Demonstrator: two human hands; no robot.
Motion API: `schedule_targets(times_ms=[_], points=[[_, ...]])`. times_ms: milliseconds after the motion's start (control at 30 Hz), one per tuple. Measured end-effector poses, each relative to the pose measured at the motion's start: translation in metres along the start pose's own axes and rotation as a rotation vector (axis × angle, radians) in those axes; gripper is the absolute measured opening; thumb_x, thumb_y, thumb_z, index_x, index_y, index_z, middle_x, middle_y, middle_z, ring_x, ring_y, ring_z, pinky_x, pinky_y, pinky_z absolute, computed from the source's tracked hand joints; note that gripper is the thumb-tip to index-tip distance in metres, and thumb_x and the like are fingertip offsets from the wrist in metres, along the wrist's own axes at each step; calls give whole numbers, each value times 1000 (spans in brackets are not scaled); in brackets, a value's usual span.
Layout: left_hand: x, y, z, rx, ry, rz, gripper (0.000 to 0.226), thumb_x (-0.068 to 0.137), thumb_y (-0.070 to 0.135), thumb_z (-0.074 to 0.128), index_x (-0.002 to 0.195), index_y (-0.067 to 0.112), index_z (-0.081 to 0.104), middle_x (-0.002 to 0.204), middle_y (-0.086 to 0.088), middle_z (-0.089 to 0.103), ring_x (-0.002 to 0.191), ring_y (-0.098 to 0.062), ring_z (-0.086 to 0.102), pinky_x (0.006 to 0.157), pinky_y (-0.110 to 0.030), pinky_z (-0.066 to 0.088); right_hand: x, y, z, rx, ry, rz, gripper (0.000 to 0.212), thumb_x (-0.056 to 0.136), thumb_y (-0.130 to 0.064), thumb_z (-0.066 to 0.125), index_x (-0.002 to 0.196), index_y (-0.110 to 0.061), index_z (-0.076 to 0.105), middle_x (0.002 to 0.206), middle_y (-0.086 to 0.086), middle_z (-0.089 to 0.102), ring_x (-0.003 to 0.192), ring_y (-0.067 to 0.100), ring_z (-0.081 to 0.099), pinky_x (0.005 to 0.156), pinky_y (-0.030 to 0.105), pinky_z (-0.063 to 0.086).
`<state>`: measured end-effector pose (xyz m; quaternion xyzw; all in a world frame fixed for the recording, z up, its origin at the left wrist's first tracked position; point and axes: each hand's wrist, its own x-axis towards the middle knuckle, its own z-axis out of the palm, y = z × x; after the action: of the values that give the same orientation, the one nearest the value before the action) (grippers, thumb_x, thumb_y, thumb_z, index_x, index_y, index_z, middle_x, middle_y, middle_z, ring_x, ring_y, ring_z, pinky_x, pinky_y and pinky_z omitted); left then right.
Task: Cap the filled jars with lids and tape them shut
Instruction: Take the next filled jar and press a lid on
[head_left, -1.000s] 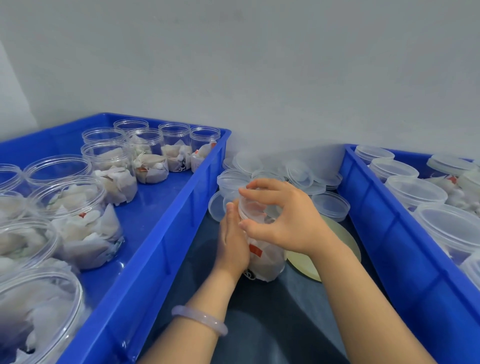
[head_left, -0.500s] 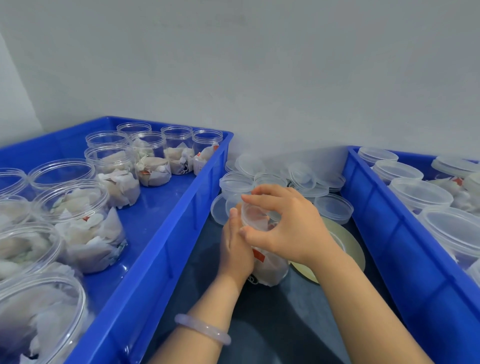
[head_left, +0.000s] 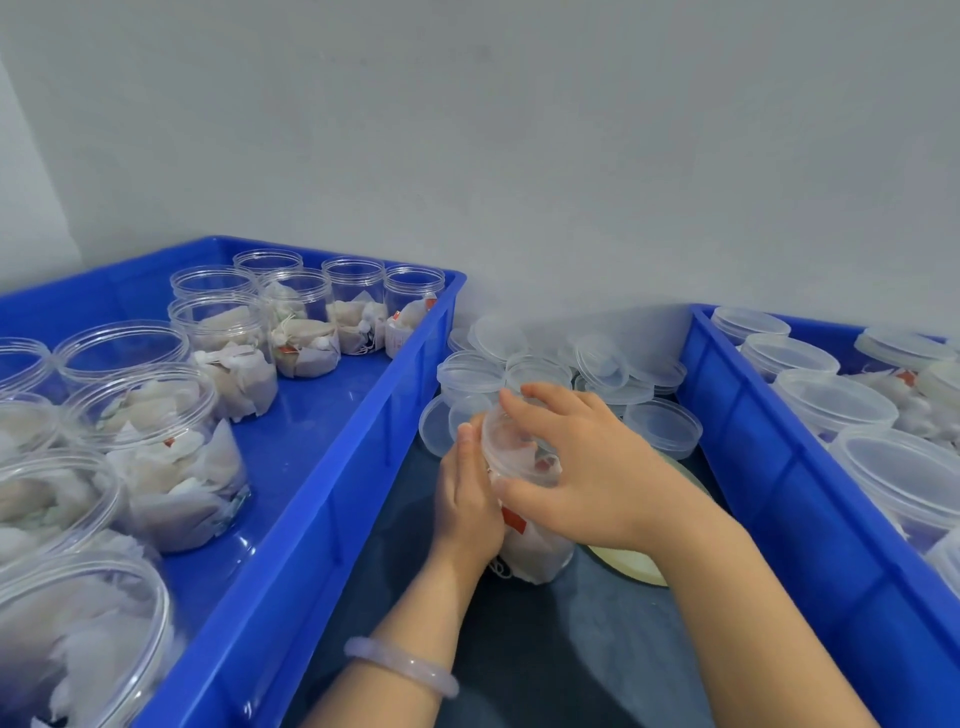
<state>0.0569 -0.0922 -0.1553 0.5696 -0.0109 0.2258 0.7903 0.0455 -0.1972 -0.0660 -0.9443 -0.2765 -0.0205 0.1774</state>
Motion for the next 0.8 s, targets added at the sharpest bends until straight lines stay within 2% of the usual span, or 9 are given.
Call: schedule_targets(times_ms=[133,233,300,367,467,567,633,733,800], points=[[1,-2,-2,17,-21,6,52,103,25,19,99,8,68,84,1,75,84,-9,70,71,-18,52,-2,-6,-4,-91,2,94,79,75,-61,56,145,-34,31,146,-8,33,133,20,25,97,33,34],[3,-4,-3,62,-12,-9,57,105,28,18,92,16,72,88,-3,75,90,-15,70,80,-30,53,2,-17,3,-117,146,232,79,64,-76,50,127,-28,47,119,-2,44,116,22,34,79,30,33],[4,-4,-3,60,-6,-40,61,104,39,20,84,24,75,89,-3,75,92,-17,69,86,-36,53,4,-20,8,-100,195,255,85,64,-80,48,128,-23,45,117,2,41,117,23,31,87,29,31],[5,-5,-3,31,2,-39,59,102,42,22,82,29,76,89,-1,75,92,-16,69,86,-35,53,2,-15,8,-85,163,173,94,68,-78,46,141,-21,36,138,7,33,131,24,20,105,29,22],[5,-6,-3,10,-1,0,54,105,27,20,94,17,71,86,2,75,87,-12,70,79,-27,53,-6,-6,-3,-25,-10,30,85,82,-59,51,152,-24,16,160,-5,-4,145,10,-7,113,25,4],[3,-6,-2,0,-15,29,53,105,21,16,94,12,68,82,7,75,82,-5,70,70,-16,51,-9,-1,-11,26,-44,31,71,85,-44,55,148,-28,27,157,-8,17,141,10,9,103,21,16],[3,-8,-4,36,-23,36,57,105,24,16,92,17,70,85,7,75,85,-5,70,72,-14,51,-7,-6,-11,-6,17,111,72,76,-58,57,138,-27,41,140,-3,36,130,19,24,91,25,25],[4,-11,-7,75,-38,-6,61,102,42,17,96,18,73,94,-1,75,96,-12,69,84,-27,52,-2,-16,-1,-72,156,270,90,60,-81,51,126,-20,45,111,0,36,120,23,33,84,29,30],[5,-10,-6,68,-24,-32,62,96,50,20,98,17,72,95,-3,75,97,-15,69,87,-35,52,-2,-16,5,-54,186,255,91,64,-81,49,128,-17,42,118,5,35,127,26,29,92,28,29]])
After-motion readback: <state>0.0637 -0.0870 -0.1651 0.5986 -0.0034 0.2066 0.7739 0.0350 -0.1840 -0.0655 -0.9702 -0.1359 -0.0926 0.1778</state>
